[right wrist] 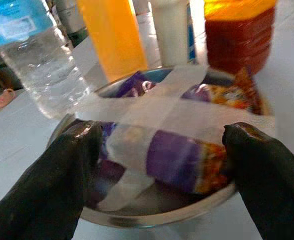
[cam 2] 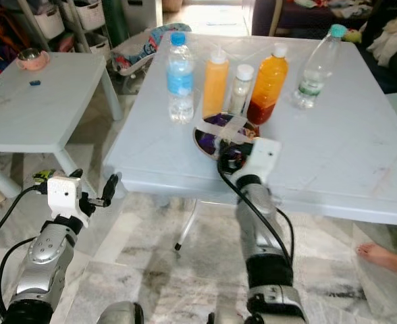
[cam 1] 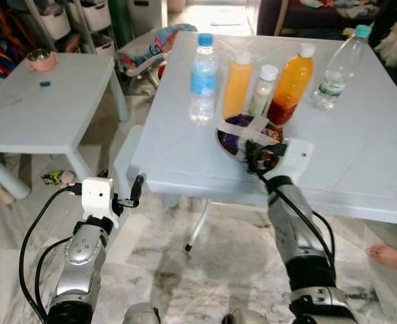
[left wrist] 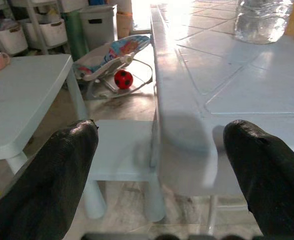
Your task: Restocking fridge
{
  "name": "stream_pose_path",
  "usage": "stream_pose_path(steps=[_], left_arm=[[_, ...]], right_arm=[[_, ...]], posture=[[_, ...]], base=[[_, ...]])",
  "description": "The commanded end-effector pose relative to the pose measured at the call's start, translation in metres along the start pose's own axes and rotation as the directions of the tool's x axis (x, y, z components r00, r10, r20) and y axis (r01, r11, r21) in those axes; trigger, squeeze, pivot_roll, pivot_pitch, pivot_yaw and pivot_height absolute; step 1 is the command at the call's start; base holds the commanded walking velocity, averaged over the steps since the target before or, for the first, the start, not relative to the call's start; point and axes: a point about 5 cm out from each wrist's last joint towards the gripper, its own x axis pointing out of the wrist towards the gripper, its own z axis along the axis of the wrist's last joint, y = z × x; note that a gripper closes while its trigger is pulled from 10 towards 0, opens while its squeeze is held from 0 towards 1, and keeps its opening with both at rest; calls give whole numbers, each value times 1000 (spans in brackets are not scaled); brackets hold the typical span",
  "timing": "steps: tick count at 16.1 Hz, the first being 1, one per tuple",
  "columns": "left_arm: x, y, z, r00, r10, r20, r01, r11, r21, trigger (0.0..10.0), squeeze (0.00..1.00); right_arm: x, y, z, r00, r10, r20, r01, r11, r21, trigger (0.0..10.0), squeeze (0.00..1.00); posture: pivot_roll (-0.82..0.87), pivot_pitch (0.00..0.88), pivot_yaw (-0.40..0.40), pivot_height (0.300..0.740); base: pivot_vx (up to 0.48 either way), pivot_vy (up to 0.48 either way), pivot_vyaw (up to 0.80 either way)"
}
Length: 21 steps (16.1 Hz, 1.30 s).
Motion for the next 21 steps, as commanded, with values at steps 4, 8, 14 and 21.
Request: stream_pose_path(steps=[4,8,14,21], left_arm=[[1,-1,3,1000,-17,2,17,1000,14,10000,0],[3,-4,3,1000,-26,2,26,1000,12,10000,0],[5,-6,5,999,-36,7,36,999,12,10000,0],[6,-4,8,999,-33,12,33,999,14,10000,0]], right_arm=[[-1,1,-8,998,-28,-62,30,998,46,10000,0],[-17,-15,-14,992,-99,-83,103,994,41,10000,0],[-25,-40,-3,977,-211,-30,212,977,8,10000,0],[-28,-61,19,965,-259,38,261,963,-62,10000,0]], posture=[[24,70,6,740],[16,66,10,740],[13,66,21,740],[15,64,26,740]], base=[[0,0,0],[0,0,0],[0,0,0],[0,0,0]])
